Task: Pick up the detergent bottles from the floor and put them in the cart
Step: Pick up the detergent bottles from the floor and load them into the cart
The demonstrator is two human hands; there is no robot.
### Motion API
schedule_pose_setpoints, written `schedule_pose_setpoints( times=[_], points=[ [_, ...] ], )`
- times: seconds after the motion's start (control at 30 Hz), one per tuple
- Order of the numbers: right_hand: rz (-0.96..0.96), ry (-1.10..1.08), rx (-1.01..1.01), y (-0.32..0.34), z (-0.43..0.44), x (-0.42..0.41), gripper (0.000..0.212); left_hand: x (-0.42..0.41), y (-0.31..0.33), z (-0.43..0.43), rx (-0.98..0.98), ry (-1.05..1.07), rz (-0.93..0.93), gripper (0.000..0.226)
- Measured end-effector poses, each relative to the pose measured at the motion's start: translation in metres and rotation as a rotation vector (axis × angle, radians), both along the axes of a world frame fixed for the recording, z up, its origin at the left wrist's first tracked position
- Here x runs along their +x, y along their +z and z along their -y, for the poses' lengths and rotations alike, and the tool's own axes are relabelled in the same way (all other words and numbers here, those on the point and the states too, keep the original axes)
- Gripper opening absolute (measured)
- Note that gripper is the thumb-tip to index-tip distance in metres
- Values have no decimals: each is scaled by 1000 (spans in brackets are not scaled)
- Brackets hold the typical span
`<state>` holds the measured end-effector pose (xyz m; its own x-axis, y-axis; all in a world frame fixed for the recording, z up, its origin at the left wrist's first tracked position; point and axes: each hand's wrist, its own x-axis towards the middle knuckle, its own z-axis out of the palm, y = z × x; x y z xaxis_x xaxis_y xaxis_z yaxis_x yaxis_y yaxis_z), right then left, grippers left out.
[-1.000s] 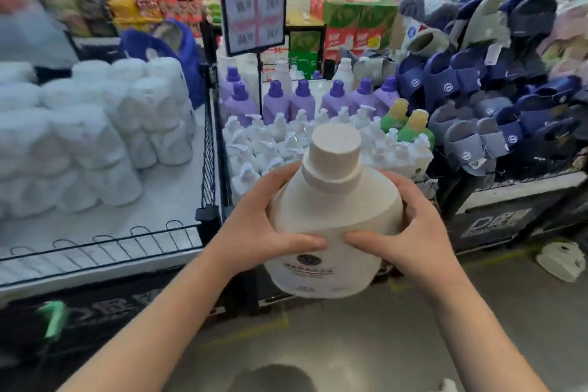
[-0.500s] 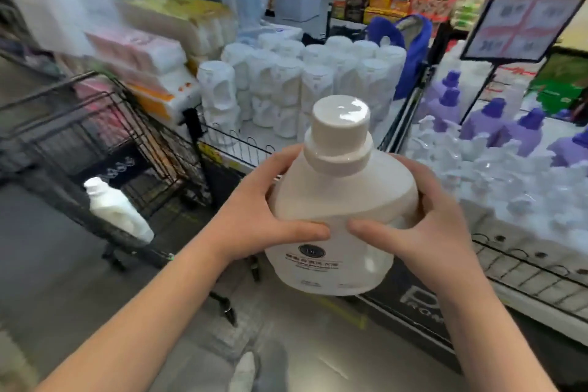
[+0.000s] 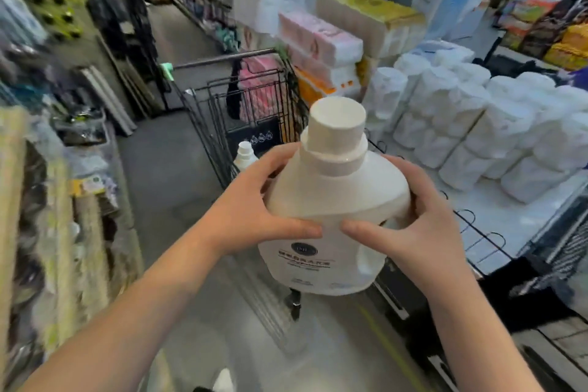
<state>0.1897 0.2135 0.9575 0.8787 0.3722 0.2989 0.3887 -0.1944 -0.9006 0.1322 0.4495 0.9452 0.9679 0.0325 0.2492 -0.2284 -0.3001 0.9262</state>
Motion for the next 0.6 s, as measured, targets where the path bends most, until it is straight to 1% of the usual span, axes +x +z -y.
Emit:
schedule_pose_setpoints(
  times=[0.1,0.27,0.4,0.6],
  points=[
    [-21,32,9,-5,-60,12,84,6,-2,-61,6,45,-15,87],
    [-56,61,30,-12,-141,32,90,28,-1,-146,17,50,-20,86],
    [-60,58,31,-14,-186,58,88,54,4,-190,57,37,-43,85],
    [-79,78,19,-26,-232,122,88,113,-11,-237,10,48,-57,90]
  ],
)
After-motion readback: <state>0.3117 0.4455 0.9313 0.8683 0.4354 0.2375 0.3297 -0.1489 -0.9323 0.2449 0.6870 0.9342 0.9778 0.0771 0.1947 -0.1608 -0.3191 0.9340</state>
